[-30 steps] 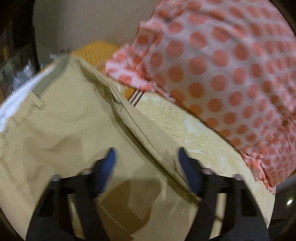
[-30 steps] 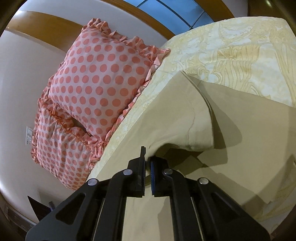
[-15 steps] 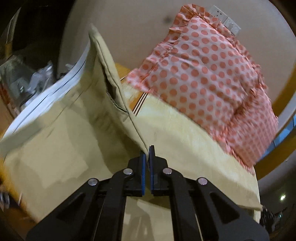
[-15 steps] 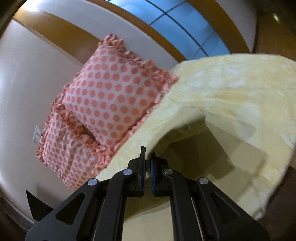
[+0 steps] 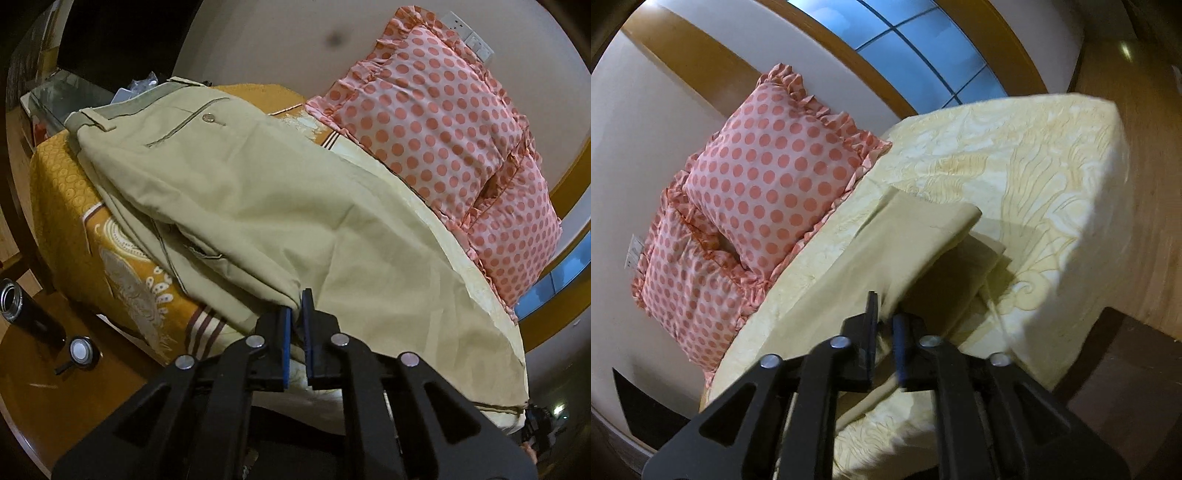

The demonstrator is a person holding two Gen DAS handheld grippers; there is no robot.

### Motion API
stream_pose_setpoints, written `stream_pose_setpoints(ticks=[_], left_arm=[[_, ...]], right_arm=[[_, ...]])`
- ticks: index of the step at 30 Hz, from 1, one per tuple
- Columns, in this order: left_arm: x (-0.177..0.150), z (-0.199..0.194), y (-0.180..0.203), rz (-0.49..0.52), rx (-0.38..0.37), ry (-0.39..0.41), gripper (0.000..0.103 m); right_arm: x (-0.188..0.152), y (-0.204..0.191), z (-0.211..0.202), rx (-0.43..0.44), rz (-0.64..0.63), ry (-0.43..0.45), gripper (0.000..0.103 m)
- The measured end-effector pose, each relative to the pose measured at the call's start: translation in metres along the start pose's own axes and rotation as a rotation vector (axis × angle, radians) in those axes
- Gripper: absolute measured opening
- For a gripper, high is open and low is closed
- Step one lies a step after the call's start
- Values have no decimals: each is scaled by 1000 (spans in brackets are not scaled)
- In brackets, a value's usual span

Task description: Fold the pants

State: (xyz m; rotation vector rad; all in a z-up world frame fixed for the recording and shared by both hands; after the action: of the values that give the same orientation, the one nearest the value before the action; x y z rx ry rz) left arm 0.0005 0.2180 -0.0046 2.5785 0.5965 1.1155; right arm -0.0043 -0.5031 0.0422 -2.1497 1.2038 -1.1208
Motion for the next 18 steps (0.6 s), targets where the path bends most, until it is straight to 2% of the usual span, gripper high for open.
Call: stream_pose_setpoints(ticks=[1, 3, 5, 7, 8, 11, 12, 13, 16, 18], left_arm=[[-1, -1, 0, 4, -5, 7, 10], [-2, -4, 1, 11, -13, 22, 26], [-2, -7, 3, 22, -15, 43, 39], [-2, -7, 4, 28, -16, 47, 42], [-2, -7, 4, 28, -20, 51, 43], [-3, -9, 3, 27, -33, 59, 47], [-4, -10, 4, 27, -37, 62, 50], [-3, -11, 4, 28, -43, 67, 51], [-4, -13, 3, 28, -54, 83, 56], [-4, -15, 2, 27, -56, 97, 59]], right_arm=[[3, 3, -8, -11, 6, 49, 55], [7, 7, -16, -39, -6, 115, 59], [9, 10, -13, -74, -22, 123, 59], [5, 17, -2, -97, -20, 88, 57], [2, 20, 3, -96, -14, 65, 52], [-8, 17, 4, -73, -52, 85, 45], [-11, 16, 6, -51, -59, 68, 41], [-17, 15, 10, -32, -71, 50, 33], [-29, 5, 12, -38, -171, 90, 33], [-35, 1, 15, -5, -214, 99, 30]])
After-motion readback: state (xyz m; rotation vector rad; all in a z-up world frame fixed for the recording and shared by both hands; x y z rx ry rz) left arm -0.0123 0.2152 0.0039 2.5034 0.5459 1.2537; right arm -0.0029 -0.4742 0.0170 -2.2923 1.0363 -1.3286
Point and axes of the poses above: each gripper's, at about its wrist camera, not at the fingertips, and z roughly the way its jaws point, y to its right, x to its top, the point moved 3 cm from there along z, roughly the way its jaws point, and after that the axes turned 6 degrees about z, right-handed, at the moved point
